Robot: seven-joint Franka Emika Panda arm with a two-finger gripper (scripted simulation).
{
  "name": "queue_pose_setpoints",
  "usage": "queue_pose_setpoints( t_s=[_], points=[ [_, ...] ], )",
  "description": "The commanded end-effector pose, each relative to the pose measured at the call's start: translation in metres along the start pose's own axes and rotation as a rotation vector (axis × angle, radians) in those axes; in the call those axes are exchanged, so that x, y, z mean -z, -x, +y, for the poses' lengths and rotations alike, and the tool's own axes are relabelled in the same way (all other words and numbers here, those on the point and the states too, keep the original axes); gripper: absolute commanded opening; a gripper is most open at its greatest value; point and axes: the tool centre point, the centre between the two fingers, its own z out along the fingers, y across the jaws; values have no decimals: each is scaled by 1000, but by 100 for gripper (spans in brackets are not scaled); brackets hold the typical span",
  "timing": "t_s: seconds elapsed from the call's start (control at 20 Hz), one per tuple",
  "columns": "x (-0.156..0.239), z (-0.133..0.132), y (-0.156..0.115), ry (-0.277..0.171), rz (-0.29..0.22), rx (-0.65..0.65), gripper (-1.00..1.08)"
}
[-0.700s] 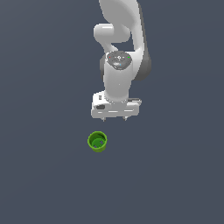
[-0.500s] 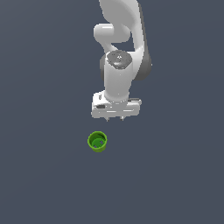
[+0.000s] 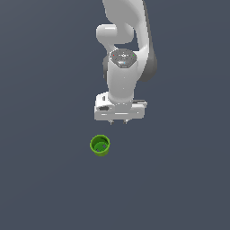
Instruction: Pick up the object and move it to a goal position.
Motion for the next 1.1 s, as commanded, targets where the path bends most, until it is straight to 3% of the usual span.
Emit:
queue_pose_setpoints(
  t_s=[0.0, 0.45, 1.05],
  points=[
    [-1, 1, -2, 0, 0, -15, 28],
    [-14, 12, -18, 7, 0, -149, 28],
    [-48, 40, -56, 38, 7, -478, 28]
  ],
)
